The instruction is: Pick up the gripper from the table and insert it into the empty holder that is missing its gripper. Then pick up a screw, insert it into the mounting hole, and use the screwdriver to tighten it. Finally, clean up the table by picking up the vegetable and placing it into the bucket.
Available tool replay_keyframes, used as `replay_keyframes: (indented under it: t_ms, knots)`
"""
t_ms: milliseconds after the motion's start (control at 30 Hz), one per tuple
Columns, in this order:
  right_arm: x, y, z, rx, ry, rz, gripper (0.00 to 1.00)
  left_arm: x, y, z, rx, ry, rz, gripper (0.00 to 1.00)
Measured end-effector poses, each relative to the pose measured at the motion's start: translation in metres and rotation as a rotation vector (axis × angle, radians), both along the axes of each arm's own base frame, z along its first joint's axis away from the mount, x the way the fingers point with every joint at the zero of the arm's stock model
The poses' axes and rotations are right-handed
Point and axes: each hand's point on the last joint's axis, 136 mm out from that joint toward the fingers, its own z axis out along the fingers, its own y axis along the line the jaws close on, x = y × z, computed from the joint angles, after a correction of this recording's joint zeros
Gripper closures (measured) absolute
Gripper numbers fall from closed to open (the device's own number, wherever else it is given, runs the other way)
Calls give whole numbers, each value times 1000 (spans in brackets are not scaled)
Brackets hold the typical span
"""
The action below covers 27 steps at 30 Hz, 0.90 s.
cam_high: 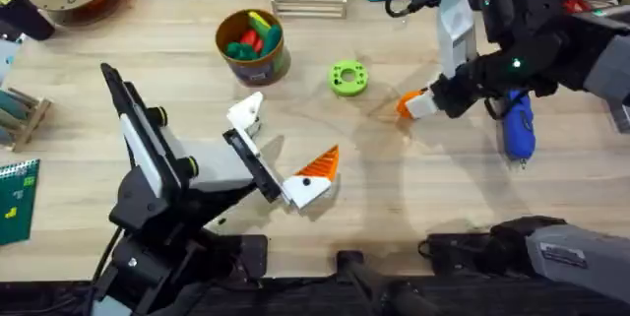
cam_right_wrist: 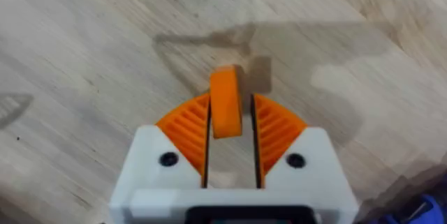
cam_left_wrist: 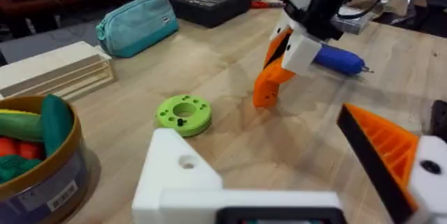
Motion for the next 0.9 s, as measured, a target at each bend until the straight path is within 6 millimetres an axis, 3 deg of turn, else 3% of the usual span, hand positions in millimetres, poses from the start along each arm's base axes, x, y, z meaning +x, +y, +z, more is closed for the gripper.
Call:
replay_keyframes:
  t_ms: [267,400,633,800,900]
  knots:
    - [2,0,2,1,-11,2,981,0,0,0,0,0,0,14]
    - [0,0,13,7,-43,2,982,0,0,0,0,0,0,14]
    - [-26,-2,65,77,-149,-66,983,0,0,0,0,0,0,14]
    - [-29,33,109,364,-242,-69,983,0,0,0,0,0,0,14]
    - [-26,58,115,566,-230,-59,983,0,0,0,0,0,0,14]
